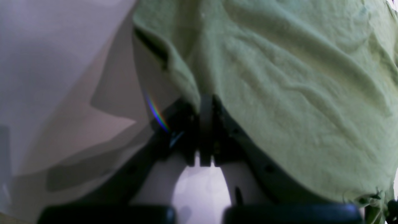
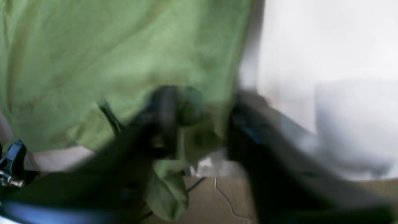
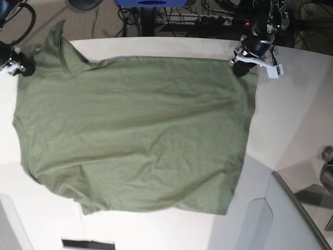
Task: Layout the t-shirt on the table in an organized manner, then fold the t-shirt properly
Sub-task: 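Hold the shoulders with both grippers and adjust the shirt flat, then pull the shirt's collar edge with both grippers, folding it over the body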
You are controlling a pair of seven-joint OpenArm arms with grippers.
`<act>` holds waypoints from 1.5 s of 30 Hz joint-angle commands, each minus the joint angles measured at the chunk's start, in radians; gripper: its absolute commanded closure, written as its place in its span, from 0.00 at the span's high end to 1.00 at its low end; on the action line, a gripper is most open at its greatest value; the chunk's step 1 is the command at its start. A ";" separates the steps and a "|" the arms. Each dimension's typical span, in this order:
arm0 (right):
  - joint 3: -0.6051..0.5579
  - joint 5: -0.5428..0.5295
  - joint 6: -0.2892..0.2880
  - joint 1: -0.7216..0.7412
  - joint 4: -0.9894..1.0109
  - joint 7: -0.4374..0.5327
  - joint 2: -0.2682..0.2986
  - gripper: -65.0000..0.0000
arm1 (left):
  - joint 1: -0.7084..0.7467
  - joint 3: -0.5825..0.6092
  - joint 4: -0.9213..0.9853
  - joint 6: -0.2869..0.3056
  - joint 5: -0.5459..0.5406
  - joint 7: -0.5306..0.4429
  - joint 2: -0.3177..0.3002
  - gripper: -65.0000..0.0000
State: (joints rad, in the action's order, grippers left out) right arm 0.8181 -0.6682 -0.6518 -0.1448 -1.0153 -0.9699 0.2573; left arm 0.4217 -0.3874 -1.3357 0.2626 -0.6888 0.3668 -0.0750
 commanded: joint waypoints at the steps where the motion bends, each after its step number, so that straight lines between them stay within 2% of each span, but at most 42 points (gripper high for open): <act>1: -0.001 0.018 0.007 0.001 -0.004 -0.017 0.007 0.09 | 0.012 -0.003 -0.008 -0.012 0.013 0.018 -0.006 0.00; 2: -0.001 0.020 0.008 0.009 -0.004 -0.017 0.007 0.00 | 0.012 -0.003 -0.008 -0.012 0.013 0.019 -0.006 0.00; 4: 0.002 0.021 0.008 0.011 -0.007 -0.019 0.007 0.02 | 0.012 -0.003 -0.008 -0.012 0.013 0.019 -0.006 0.00; 9: -0.001 0.021 0.010 0.007 -0.060 -0.034 0.015 0.00 | 0.024 -0.003 -0.089 -0.013 0.014 0.021 -0.007 0.00; 13: -0.001 0.021 0.010 0.007 -0.191 -0.142 0.015 0.00 | 0.067 -0.003 -0.209 -0.018 0.014 0.022 -0.018 0.00; 15: -0.001 0.021 0.014 0.011 -0.262 -0.186 0.015 0.00 | 0.069 -0.005 -0.253 -0.019 0.014 0.068 -0.019 0.00; 18: -0.001 0.021 0.083 0.032 -0.343 -0.231 0.015 0.00 | 0.062 -0.006 -0.304 -0.019 0.017 0.171 -0.019 0.00; 21: -0.024 0.021 0.160 0.078 -0.356 -0.275 0.018 0.00 | 0.055 -0.006 -0.339 -0.019 0.019 0.182 -0.019 0.00; 24: -0.076 0.021 0.204 0.119 -0.348 -0.295 0.040 0.00 | 0.024 -0.006 -0.347 -0.038 0.019 0.206 -0.019 0.00; 27: -0.135 0.021 0.232 0.150 -0.346 -0.294 0.044 0.00 | -0.025 -0.006 -0.344 -0.084 0.019 0.265 -0.021 0.00; 32: -0.156 0.021 0.318 0.221 -0.294 -0.286 0.049 0.00 | -0.094 -0.006 -0.339 -0.090 0.021 0.278 -0.021 0.00; 37: -0.161 0.023 0.327 0.293 -0.179 -0.271 0.081 0.00 | -0.162 -0.005 -0.262 -0.090 0.022 0.280 -0.022 0.00; 45: -0.265 0.023 0.329 0.357 0.042 -0.091 0.145 0.00 | -0.246 -0.005 -0.123 -0.090 0.022 0.274 -0.036 0.00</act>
State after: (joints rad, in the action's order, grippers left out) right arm 0.5503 -0.6323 -0.3210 0.1940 -0.9581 -1.0679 0.3756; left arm 0.1837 -0.3874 -1.4425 0.1642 -0.6582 0.6628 -0.1032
